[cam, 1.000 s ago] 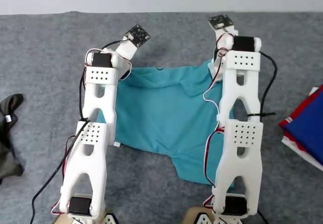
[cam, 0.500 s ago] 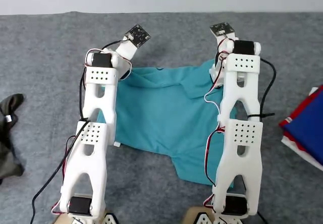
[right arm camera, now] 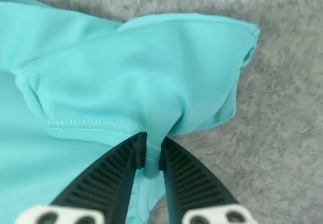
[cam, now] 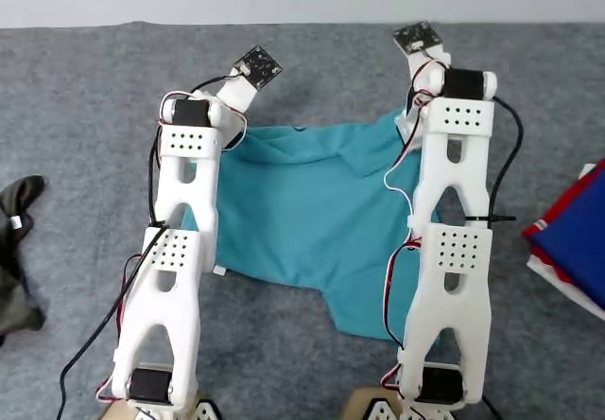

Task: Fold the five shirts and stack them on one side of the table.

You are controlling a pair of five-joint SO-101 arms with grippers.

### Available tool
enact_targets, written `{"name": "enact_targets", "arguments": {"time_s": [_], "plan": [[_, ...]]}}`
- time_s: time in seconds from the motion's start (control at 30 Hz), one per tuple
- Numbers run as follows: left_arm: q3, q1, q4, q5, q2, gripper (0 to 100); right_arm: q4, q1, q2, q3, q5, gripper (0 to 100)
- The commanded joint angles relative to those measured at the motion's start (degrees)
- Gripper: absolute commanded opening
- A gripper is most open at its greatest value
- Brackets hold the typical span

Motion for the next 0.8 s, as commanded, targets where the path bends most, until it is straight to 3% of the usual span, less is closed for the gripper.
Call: {"name": "enact_targets", "arguments": {"time_s": [0.0, 0.63, 0.77], "plan": [[-2.9, -0.3, 0.4, -0.1, -0.5, 1, 2.2, 0.7, -0.9, -3.3, 1.0, 1.3], [-2.9, -0.3, 0.4, -0.1, -0.5, 1, 2.2, 2.0, 0.7, -0.5, 0.6, 5.8], [-2.9, -0.3, 0.3, -0.2, 0.1, 1, 2.2, 1.9, 1.0, -0.3, -1.0, 10.6]]}}
